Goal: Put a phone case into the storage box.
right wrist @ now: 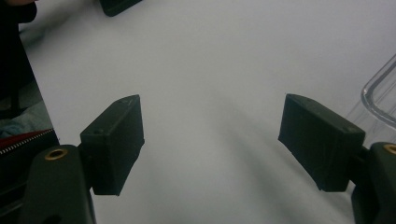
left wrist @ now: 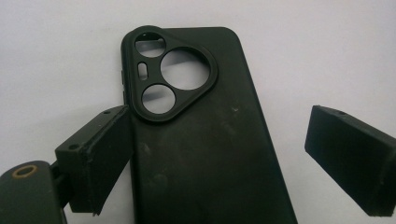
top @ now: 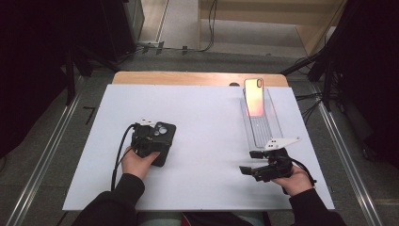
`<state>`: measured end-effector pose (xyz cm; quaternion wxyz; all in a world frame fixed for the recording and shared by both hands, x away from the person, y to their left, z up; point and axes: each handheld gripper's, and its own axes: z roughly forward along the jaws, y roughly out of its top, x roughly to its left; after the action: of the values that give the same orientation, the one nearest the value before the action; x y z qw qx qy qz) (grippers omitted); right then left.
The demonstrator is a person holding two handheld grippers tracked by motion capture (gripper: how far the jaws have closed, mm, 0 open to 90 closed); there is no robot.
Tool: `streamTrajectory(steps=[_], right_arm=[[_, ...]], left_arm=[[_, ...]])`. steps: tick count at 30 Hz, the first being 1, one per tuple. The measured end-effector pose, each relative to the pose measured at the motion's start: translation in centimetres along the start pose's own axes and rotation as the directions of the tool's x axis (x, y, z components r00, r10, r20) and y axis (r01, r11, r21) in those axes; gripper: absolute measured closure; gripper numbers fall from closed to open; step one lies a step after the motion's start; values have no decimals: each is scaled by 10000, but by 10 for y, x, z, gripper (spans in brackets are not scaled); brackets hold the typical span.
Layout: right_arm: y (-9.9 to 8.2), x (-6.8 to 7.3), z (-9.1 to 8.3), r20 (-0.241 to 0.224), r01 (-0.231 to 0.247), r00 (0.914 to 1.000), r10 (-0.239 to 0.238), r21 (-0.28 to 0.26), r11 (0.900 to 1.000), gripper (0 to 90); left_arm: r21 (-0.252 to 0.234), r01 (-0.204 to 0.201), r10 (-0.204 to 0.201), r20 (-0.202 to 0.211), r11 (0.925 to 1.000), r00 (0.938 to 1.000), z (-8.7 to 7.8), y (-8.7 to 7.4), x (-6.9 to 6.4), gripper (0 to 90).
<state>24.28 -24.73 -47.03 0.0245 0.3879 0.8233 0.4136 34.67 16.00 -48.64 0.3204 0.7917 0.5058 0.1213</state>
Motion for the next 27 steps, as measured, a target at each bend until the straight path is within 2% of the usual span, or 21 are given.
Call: streamTrajectory(steps=[3,6,9,16,18,23,27], right_arm=[[0,0,-1,43,-26,10000,26,26,10000,202],[0,0,-2,79,-47,10000,47,-26,10000,201],[0,0,-1,83,-63,9999,63,-13,10000,201],[0,0,-1,104,-63,9999,63,-18,10000,202],[0,0,-1,103,-51,9999,51,-21,10000,201],[0,1,-1,118,-21,9999,21,-14,10000,202],[0,1,-2,157,-44,9999,44,-10,10000,201]], left_arm=[[166,-121,125,-245,9998,9996,1,-1,-1,81],[344,-13,26,-374,9994,9993,5,-3,-1,81],[463,-162,184,-456,9988,9988,7,-4,-2,81],[325,-438,459,-662,9985,9968,9,-7,-4,83],[299,-560,582,-783,9980,9952,9,-9,-6,82],[386,-1043,1084,-1295,9938,9856,12,-11,-11,87],[303,-962,994,-1358,9949,9857,12,-12,-12,91]])
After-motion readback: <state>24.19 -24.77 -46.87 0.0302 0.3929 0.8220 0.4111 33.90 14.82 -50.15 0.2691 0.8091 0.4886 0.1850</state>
